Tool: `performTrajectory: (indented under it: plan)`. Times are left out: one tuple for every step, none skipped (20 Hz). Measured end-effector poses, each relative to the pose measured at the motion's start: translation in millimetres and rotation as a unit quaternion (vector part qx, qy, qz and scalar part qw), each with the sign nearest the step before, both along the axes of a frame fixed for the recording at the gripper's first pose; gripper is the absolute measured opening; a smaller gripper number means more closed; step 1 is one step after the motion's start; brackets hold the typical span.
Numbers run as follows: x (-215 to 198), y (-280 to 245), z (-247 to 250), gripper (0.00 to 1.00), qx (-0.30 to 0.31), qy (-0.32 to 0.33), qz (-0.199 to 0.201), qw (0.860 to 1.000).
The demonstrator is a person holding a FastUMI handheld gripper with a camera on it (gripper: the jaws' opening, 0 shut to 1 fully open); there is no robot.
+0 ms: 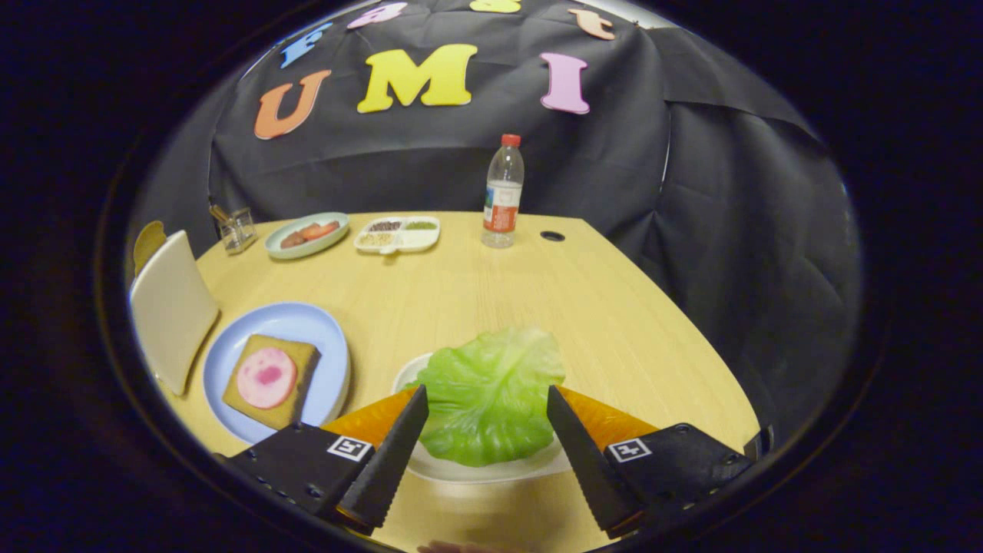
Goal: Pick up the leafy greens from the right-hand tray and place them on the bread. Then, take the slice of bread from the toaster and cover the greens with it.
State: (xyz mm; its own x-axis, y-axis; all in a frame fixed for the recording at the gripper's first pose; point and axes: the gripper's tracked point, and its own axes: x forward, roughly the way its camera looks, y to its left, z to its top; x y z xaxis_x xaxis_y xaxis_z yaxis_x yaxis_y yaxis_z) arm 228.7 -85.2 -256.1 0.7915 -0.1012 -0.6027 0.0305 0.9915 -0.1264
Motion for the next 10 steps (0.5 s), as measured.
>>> performTrajectory:
  plan:
    - [1.6,3.5,-1.7,0.95,0.007,0.006,0.011,1.000]
    - [1.8,3.4,-4.0,0.95,0.008,0.012,0.018,1.000]
    - [1.6,1.0,-7.6,0.95,0.004,0.021,0.017,1.000]
    - [1.3,-0.4,-13.0,0.94,0.002,0.031,0.018,0.999]
    - [0.7,0.8,-17.9,0.94,0.009,0.042,0.023,0.999]
    - [-1.5,2.1,-25.5,0.94,0.022,0.056,0.029,0.998]
    - [-1.4,1.9,-26.2,0.93,0.041,0.060,0.028,0.997]
    - [-0.3,0.6,-28.6,0.93,0.056,0.064,0.022,0.996]
    - [1.2,-2.6,-27.9,0.91,0.060,0.061,0.018,0.996]
    - [0.6,-4.1,-28.6,0.89,0.057,0.065,0.020,0.996]
